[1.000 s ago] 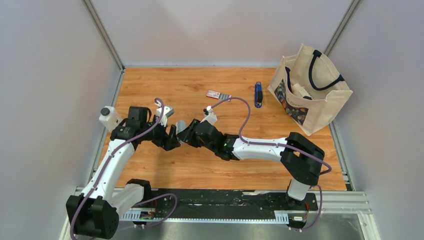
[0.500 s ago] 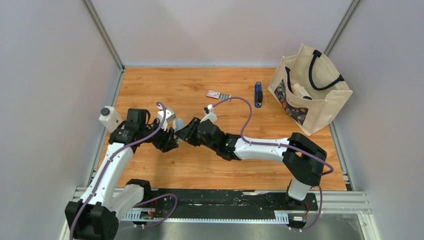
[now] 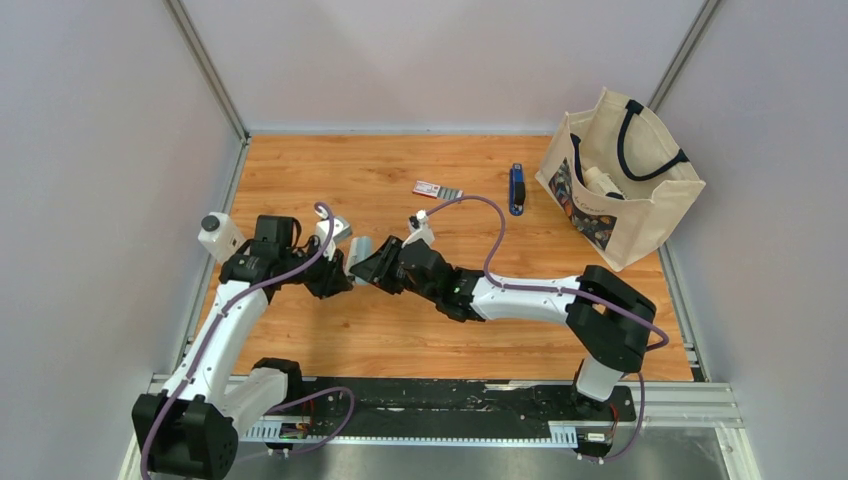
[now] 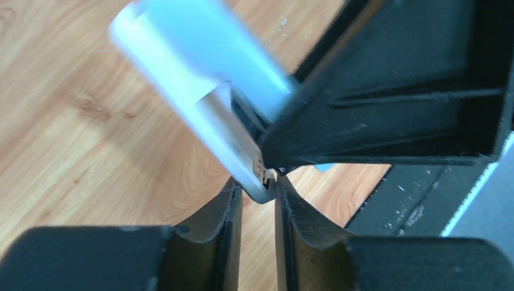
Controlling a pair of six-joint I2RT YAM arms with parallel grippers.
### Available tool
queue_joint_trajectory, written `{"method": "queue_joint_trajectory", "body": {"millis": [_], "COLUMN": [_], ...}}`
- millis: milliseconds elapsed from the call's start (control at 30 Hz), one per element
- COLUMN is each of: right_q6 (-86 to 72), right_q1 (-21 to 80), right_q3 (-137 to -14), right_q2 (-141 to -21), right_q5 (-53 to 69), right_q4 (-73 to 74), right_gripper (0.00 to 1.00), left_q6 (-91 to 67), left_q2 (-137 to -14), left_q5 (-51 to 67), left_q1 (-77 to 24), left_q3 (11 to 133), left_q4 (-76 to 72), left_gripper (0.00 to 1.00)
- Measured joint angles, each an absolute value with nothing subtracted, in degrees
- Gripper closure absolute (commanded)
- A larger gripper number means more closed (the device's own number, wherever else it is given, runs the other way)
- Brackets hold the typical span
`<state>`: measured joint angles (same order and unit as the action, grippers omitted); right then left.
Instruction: Unload the staples from the stapler
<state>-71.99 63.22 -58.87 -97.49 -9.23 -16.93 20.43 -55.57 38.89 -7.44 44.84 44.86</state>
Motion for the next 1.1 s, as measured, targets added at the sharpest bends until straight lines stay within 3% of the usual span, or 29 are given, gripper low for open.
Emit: {"method": "queue_joint_trajectory", "body": {"millis": [100,600,1100], "right_q6": [-72.14,-70.65,-63.29], "right_q1": [62.78,60.95,61.1], "right_q3": [-58.13,-54.3,-51.27], "right_q2": [-97.32,-98.43,-98.37], "right_q5": [-8.19,3.62,8.91], "right_q4": [-17.28,-25.08,-22.85], "right_gripper": [1.0,1.0,1.0], "left_q6": [20.27,27.31,36.73], "left_q2": [-55.94,-51.79,-48.29], "left_q5": [37.82,32.53,24.32], "left_q1": [-7.07,-7.81,-8.23], "left_q3": [45.17,43.42,35.44], "left_q4": [43.81,43.81,38.22], "left_gripper": [1.0,1.0,1.0]}}
